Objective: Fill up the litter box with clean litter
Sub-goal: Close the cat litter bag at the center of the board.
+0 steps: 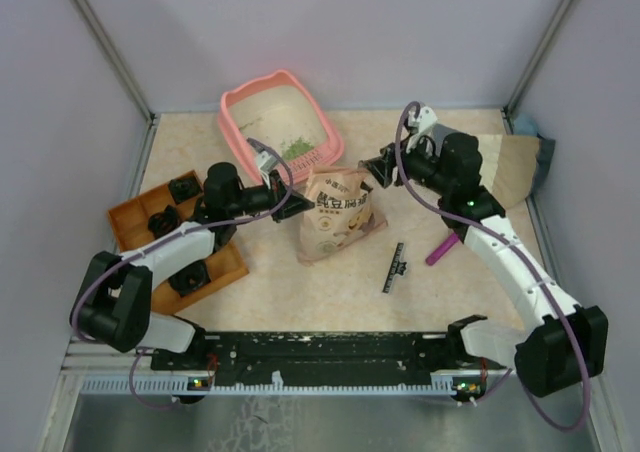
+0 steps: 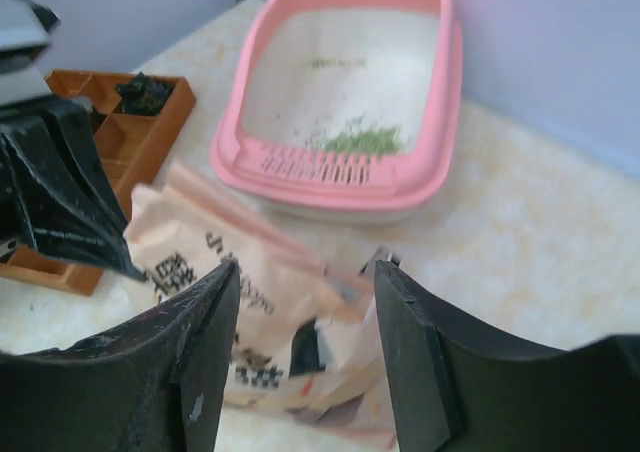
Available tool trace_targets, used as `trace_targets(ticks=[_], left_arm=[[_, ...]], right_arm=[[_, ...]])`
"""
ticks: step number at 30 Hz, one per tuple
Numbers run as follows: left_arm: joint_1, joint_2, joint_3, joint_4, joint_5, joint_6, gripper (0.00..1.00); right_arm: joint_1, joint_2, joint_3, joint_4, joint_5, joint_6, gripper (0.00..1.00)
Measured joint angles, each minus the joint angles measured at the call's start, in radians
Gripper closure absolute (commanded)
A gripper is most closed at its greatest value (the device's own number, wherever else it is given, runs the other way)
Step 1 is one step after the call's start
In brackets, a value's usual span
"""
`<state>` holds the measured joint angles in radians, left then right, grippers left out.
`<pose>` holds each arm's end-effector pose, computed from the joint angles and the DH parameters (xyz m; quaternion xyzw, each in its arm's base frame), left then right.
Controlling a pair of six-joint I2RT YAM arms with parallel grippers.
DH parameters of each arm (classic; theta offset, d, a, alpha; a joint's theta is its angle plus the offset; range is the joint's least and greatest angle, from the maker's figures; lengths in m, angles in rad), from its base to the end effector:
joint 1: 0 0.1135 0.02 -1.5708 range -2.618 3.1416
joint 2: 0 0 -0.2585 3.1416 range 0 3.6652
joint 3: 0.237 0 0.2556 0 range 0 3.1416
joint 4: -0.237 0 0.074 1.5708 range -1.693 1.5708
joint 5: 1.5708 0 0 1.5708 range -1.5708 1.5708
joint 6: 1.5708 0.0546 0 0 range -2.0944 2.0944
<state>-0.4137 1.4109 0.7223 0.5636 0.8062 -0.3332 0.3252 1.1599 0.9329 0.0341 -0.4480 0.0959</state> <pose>0.2769 -0.1646 0.2432 0.2871 0.6788 -0.4959 0.4593 0.2703 0.1161 0.3294 -0.2264 0.7315 0.2972 0.5703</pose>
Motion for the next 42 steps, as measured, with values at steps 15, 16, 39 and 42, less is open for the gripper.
trace_targets(ticks=[15,16,39,42], left_arm=[[-0.07,-0.026,0.002,-0.071,0.122,0.174,1.0],[-0.071,-0.026,0.003,-0.071,0.123,0.178,1.0],[-0.079,-0.054,0.092,-0.3,0.006,0.387,1.0],[-0.077,-0.083,0.098,-0.325,-0.056,0.421,1.0]], right_arm=[[0.0,0.256,0.32,-0.5,-0.411,-0.759,0.37],[0.0,0.277,0.336,-0.535,-0.449,-0.813,0.37],[0.046,0.607,0.657,-1.004,-0.597,-1.236,1.0],[0.053,0.523,0.606,-0.901,-0.549,-1.112,1.0]])
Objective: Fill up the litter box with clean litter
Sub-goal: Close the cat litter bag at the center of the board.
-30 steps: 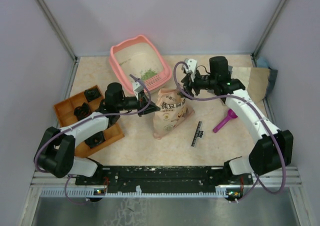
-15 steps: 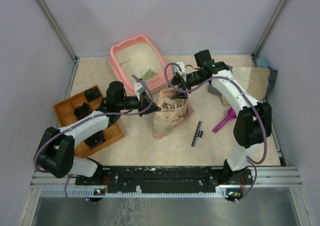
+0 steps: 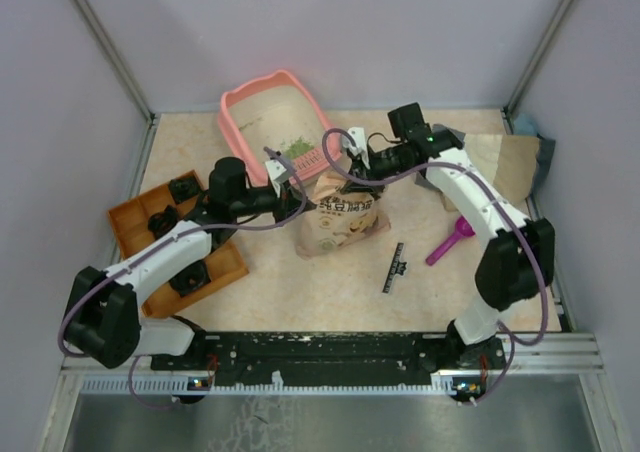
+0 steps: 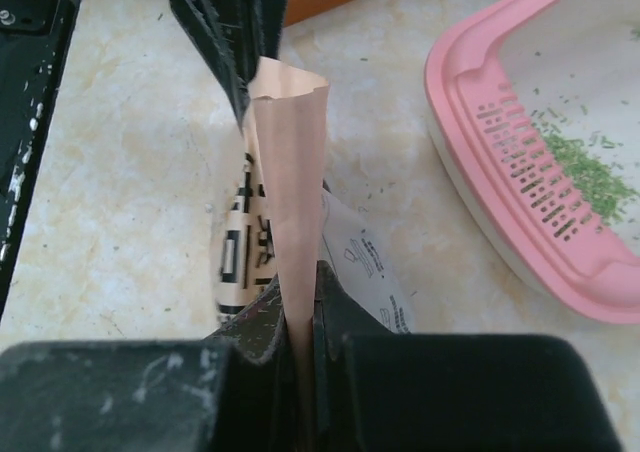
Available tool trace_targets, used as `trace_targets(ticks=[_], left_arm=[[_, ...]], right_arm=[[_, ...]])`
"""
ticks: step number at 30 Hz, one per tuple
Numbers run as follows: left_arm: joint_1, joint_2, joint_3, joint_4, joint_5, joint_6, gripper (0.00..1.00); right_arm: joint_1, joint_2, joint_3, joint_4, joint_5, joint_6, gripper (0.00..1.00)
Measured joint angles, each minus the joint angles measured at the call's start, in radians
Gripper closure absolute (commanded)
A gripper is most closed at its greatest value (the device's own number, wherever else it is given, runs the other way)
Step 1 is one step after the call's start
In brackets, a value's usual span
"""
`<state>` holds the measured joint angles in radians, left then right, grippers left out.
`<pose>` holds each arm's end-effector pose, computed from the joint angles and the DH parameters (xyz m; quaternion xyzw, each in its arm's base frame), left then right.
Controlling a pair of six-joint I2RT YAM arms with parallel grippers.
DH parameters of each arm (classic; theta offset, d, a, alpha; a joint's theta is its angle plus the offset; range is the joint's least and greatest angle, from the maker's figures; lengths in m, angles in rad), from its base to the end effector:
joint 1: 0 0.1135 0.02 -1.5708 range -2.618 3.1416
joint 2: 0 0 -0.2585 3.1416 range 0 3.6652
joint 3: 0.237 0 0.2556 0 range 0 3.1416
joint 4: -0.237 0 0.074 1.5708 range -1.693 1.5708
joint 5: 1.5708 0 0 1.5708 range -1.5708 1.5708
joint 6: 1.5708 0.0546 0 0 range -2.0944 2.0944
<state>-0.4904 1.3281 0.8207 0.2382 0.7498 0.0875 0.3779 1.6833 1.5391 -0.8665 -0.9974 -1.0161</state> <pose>0.2595 -0.1807 0.2658 0.4236 0.6464 -0.3982 0.4941 0.3163 0.1749 0.3063 -0.6431 0.5623 0.3603 0.3747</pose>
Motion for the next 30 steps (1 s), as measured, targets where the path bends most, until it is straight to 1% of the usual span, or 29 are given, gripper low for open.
trace_targets(ticks=[3,4,5,7,9,10,12,15,18,23,26,28,29,30], left_arm=[[-0.001,-0.028,0.005,0.0,-0.017,0.026,0.99],[-0.003,-0.033,0.012,0.0,-0.016,0.032,0.96],[-0.003,-0.037,0.02,0.001,-0.012,0.036,0.9],[-0.005,-0.042,0.03,0.007,0.006,0.036,0.72],[-0.002,-0.051,0.031,0.012,0.031,0.025,0.56],[0.003,-0.056,0.031,0.016,0.039,0.015,0.51],[0.007,-0.068,0.031,0.042,0.07,-0.015,0.46],[0.011,-0.074,0.032,0.075,0.101,-0.047,0.42],[0.011,-0.066,0.042,0.071,0.129,-0.066,0.39],[0.011,-0.033,0.079,0.056,0.186,-0.096,0.39],[0.008,-0.021,0.081,0.069,0.211,-0.14,0.39],[0.004,-0.012,0.084,0.076,0.215,-0.163,0.42],[0.002,-0.008,0.085,0.077,0.215,-0.171,0.46],[0.0,-0.005,0.087,0.076,0.214,-0.179,0.52]], right_arm=[[0.017,-0.133,-0.077,0.101,0.044,0.13,1.0],[0.025,-0.177,-0.096,0.127,0.063,0.168,1.0],[0.031,-0.204,-0.106,0.139,0.077,0.195,1.0],[0.04,-0.245,-0.111,0.15,0.108,0.245,1.0],[0.044,-0.261,-0.111,0.146,0.141,0.272,1.0],[0.047,-0.261,-0.111,0.14,0.157,0.281,1.0],[0.057,-0.259,-0.11,0.121,0.189,0.293,1.0],[0.08,-0.257,-0.101,0.077,0.219,0.3,1.0],[0.095,-0.246,-0.055,0.031,0.241,0.303,1.0],[0.12,-0.225,-0.011,-0.01,0.281,0.302,1.0],[0.145,-0.21,0.011,-0.026,0.304,0.301,1.0],[0.157,-0.187,0.05,-0.046,0.322,0.298,1.0],[0.161,-0.173,0.072,-0.058,0.328,0.295,1.0],[0.166,-0.158,0.094,-0.067,0.337,0.294,1.0]])
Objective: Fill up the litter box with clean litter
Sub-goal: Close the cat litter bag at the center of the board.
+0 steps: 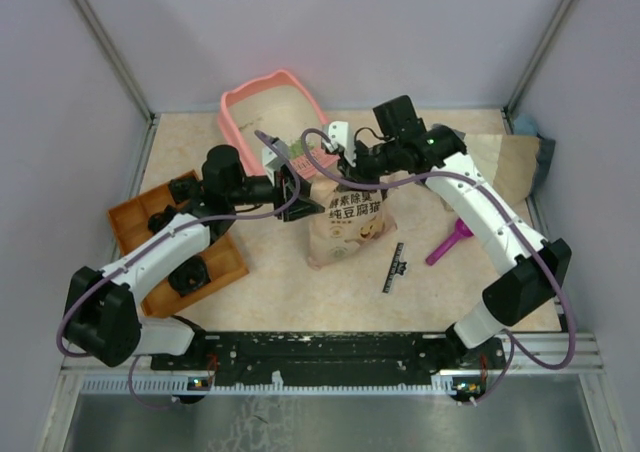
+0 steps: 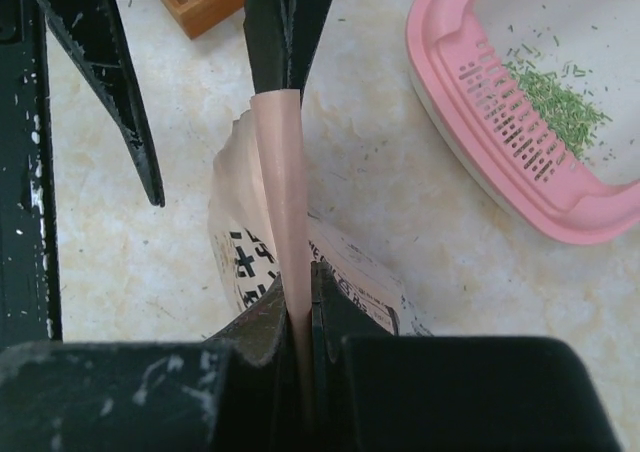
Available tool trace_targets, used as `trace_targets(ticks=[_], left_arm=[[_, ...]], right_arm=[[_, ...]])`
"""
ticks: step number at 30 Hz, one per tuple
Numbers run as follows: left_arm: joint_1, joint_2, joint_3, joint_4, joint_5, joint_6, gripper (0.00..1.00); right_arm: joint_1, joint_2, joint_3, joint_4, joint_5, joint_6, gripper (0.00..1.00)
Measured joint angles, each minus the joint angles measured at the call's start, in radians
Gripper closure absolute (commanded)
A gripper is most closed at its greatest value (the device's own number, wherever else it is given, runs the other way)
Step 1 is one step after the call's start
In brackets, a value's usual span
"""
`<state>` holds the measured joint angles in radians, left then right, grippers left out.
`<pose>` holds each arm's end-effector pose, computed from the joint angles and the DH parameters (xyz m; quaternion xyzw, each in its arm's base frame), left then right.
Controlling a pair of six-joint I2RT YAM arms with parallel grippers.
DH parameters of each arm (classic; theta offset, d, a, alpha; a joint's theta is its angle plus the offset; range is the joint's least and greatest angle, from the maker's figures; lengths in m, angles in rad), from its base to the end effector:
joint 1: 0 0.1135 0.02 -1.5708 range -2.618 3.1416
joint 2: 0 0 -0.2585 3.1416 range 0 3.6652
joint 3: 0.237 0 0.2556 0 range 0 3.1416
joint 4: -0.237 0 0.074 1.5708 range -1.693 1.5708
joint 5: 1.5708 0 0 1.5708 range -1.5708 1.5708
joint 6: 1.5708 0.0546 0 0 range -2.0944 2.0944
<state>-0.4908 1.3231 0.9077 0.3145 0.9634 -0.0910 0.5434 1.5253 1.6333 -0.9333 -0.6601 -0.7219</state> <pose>0.2547 -0.1870 0.3082 0.4350 0.5827 -0.4997 0.4707 0.2636 0.1984 0.3721 -0.6161 0.6408 0.2699 0.3701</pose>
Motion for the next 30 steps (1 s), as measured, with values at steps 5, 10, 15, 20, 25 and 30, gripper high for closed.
trace_targets(ticks=[5,10,15,20,25,30], left_arm=[[-0.005,0.004,0.014,-0.017,-0.045,0.007,0.95],[-0.005,-0.002,0.026,-0.027,-0.076,0.062,1.0],[-0.002,0.01,0.089,-0.084,-0.06,0.162,1.0],[0.017,0.013,0.058,-0.103,-0.019,0.222,1.0],[0.03,0.012,0.032,-0.106,0.021,0.265,1.0],[0.03,0.012,0.032,-0.112,0.042,0.286,1.0]], right_arm=[[0.01,0.024,0.058,-0.042,0.035,0.001,1.0],[0.014,0.022,0.087,-0.056,0.071,0.051,1.0],[0.019,-0.021,0.08,-0.016,0.137,0.206,0.76],[0.002,-0.204,-0.098,0.154,0.146,0.323,0.31],[-0.204,-0.378,-0.28,0.336,-0.045,0.387,0.23],[-0.289,-0.37,-0.383,0.41,-0.154,0.341,0.27]])
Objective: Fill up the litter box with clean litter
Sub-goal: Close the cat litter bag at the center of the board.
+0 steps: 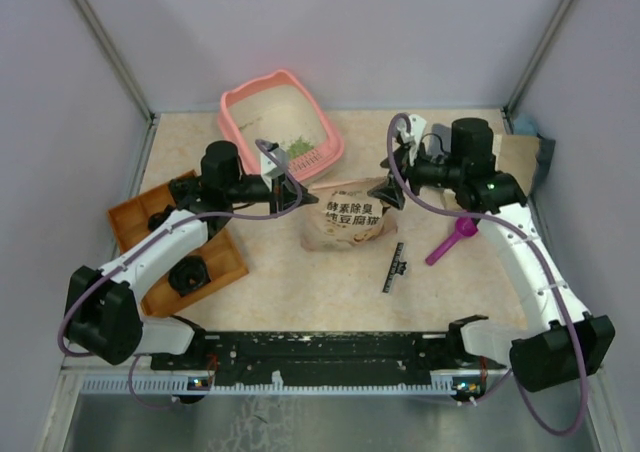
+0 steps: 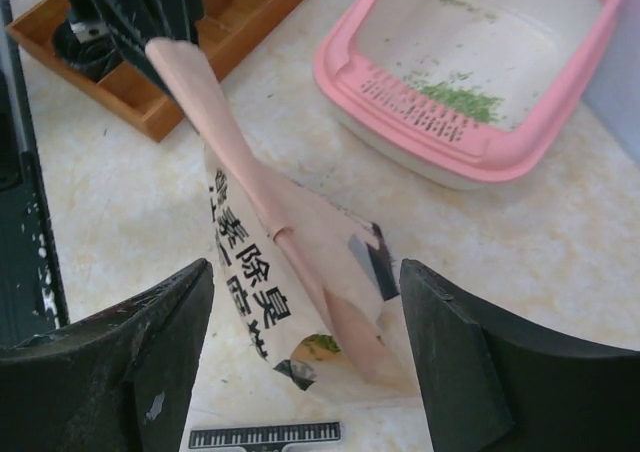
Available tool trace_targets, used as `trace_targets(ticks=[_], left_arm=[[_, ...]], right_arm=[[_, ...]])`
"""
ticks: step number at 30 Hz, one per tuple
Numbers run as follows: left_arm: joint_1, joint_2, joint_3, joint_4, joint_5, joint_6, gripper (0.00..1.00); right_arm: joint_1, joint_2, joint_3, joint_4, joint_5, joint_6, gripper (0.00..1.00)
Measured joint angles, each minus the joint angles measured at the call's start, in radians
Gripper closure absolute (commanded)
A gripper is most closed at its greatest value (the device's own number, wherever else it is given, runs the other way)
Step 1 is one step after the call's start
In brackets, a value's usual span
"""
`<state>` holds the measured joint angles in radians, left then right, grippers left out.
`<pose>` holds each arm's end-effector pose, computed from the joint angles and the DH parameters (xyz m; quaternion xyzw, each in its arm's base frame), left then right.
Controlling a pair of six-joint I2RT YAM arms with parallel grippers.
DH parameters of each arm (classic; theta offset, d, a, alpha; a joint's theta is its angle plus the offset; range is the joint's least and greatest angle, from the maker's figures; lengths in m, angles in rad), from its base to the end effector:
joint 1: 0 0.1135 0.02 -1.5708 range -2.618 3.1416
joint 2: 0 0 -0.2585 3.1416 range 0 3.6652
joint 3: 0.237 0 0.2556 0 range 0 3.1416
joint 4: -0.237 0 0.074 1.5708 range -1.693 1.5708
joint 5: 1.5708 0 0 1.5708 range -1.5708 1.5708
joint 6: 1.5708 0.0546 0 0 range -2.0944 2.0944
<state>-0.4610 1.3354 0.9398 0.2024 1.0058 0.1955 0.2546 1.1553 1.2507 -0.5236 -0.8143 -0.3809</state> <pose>0.2602 -0.1807 0.3047 0.5081 0.5415 -0.4425 0.5028 0.2403 0.1036 0.3871 -0.4447 0.6669 0.3011 0.5166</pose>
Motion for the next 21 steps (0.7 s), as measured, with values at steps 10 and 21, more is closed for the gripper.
trace_targets(ticks=[10,21], left_arm=[[0.003,-0.021,0.0,-0.036,-0.094,-0.033,1.0],[0.004,-0.025,0.035,-0.137,-0.209,-0.226,1.0]], right_arm=[[-0.155,0.06,-0.131,0.16,0.056,0.227,0.43],[-0.164,-0.053,-0.312,0.254,0.201,0.242,0.27]])
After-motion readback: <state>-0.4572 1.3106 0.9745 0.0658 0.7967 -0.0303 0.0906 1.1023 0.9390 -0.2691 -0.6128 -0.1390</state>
